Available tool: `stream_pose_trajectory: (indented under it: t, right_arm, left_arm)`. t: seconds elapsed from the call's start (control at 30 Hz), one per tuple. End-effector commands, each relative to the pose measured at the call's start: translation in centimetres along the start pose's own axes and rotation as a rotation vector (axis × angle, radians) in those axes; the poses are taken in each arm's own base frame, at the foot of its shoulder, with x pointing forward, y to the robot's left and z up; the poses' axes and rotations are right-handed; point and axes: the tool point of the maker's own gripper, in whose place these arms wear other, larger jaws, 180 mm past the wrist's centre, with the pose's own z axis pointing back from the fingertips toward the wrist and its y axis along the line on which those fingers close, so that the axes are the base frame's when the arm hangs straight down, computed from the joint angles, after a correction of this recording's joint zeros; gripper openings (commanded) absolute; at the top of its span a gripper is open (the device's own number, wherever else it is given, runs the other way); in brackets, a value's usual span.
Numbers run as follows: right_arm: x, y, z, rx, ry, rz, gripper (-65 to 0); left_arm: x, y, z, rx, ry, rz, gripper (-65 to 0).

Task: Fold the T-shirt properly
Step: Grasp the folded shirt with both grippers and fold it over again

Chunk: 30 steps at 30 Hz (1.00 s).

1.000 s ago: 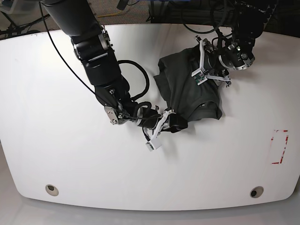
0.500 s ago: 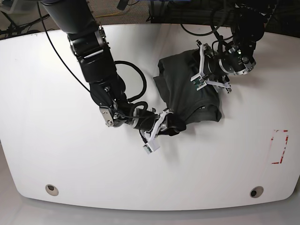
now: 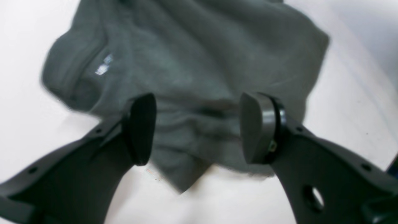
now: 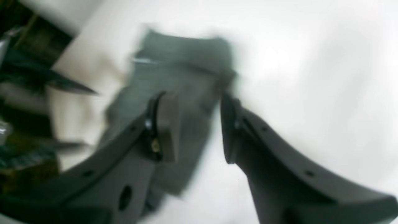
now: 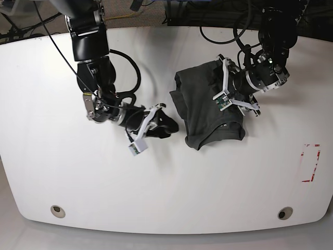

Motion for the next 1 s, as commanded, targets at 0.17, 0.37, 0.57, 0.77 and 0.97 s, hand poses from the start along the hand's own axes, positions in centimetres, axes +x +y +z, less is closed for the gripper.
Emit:
stream_pose_trajectory:
  t: [0.17,0.37,0.57,0.77,0.97]
  right_arm:
    - [-1.2,0.6,2.4,-0.002,-0.031,0.009,-44.7]
    - [-3.2,4.9,2.4,0.067,0.003,0.054,-44.7]
    - [-4.2,9.5,1.2,0.168,0.032,0.097,-44.7]
    - [-3.7,11.1,-0.5,0.172,0.015,0.029,-44.7]
    - [-5.7,10.1,-2.9,0.178,0.093,-0.015,-44.7]
  left_arm:
    - [3.8,6.2,1.7,0.161,-0.111,0.021,-26.0]
    - [6.7,7.7,-0.1,0.155,-0.182,0.090,-26.0]
    - [7.9,8.2,-2.5,0.107,-0.193,0.156,-25.7]
    - [8.0,7.6,-4.1,0.062,-0.188,0.197,-25.7]
    - [7.5,7.0,-5.4,0.027,-0.169,0.229,-25.7]
